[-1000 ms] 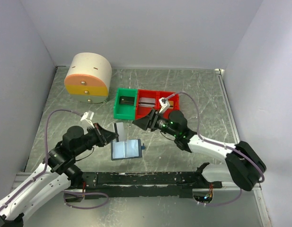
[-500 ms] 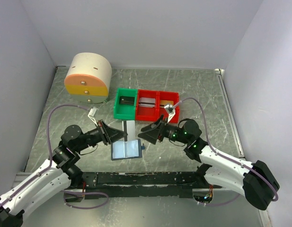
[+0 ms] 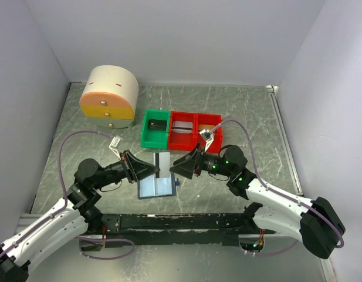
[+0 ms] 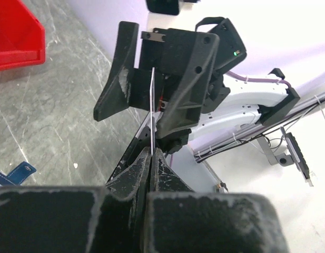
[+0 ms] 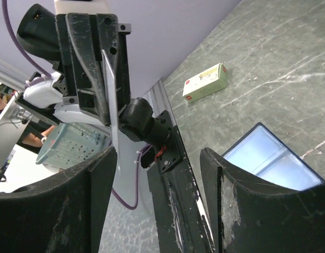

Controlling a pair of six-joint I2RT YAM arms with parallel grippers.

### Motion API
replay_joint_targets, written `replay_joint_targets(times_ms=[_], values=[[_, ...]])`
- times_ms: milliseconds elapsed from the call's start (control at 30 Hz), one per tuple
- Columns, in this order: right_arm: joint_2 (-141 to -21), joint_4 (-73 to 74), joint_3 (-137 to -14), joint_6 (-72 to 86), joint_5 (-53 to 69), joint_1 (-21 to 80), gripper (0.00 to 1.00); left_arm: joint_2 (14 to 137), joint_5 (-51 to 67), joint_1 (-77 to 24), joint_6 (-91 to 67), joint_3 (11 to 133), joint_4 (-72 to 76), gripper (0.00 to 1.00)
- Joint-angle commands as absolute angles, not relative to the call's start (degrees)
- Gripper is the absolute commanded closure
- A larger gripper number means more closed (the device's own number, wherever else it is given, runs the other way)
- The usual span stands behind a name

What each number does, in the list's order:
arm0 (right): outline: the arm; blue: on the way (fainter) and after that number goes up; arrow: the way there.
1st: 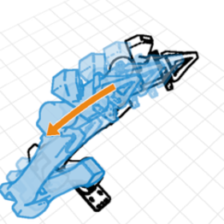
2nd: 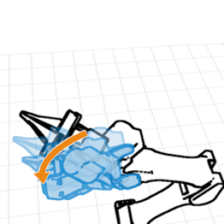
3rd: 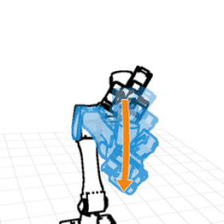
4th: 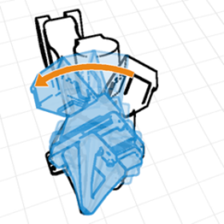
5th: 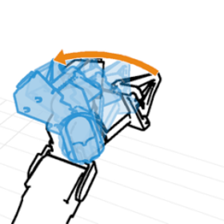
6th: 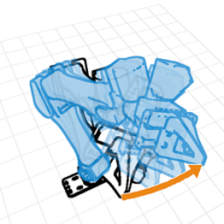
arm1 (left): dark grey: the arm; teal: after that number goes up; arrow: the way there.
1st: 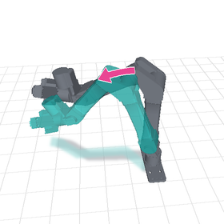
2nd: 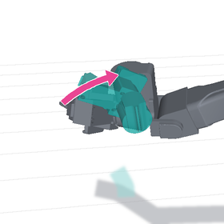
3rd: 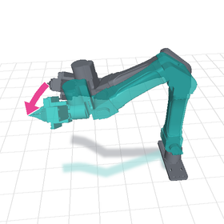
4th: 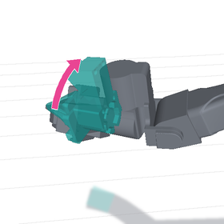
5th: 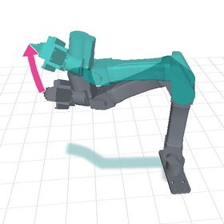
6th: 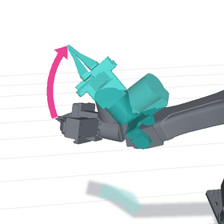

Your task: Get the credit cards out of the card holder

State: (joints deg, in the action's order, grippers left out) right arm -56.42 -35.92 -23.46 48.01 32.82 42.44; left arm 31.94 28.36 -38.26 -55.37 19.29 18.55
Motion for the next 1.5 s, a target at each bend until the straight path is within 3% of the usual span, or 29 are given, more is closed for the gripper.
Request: replay_joint_targets(times_ms=[0, 400, 567, 833, 1033, 1167, 1300, 1467], values=[[-57.5, -39.3, -24.5, 50.2, 34.0, 42.4, 0.36, 30.2, 29.9, -38.0, -54.9, 17.3, 24.1, 0.93], [-61.6, -53.9, -22.5, 57.1, 37.0, 42.4, 0.47, 31.8, 31.7, -38.0, -54.3, 17.8, 24.1, 0.93], [-64.1, -56.7, -23.2, 58.1, 39.2, 42.9, 0.60, 32.5, 32.0, -38.0, -55.0, 17.2, 25.1, 0.93], [-66.7, -55.0, -25.8, 56.0, 39.2, 45.5, 0.70, 32.6, 31.8, -38.0, -56.0, 17.1, 26.1, 0.93], [-69.4, -60.5, -26.0, 58.4, 40.3, 46.1, 0.85, 32.6, 31.7, -38.0, -56.0, 16.6, 26.0, 0.93], [-69.1, -58.7, -25.9, 57.4, 39.5, 46.1, 0.83, 32.2, 31.7, -38.0, -55.3, 17.1, 24.4, 0.93], [-67.5, -57.2, -25.5, 56.9, 38.0, 46.0, 0.71, 31.5, 31.3, -38.0, -54.6, 17.4, 22.6, 0.93], [-65.7, -54.9, -25.2, 56.0, 36.2, 46.1, 0.70, 31.5, 31.7, -38.0, -54.8, 17.4, 22.4, 0.93]])
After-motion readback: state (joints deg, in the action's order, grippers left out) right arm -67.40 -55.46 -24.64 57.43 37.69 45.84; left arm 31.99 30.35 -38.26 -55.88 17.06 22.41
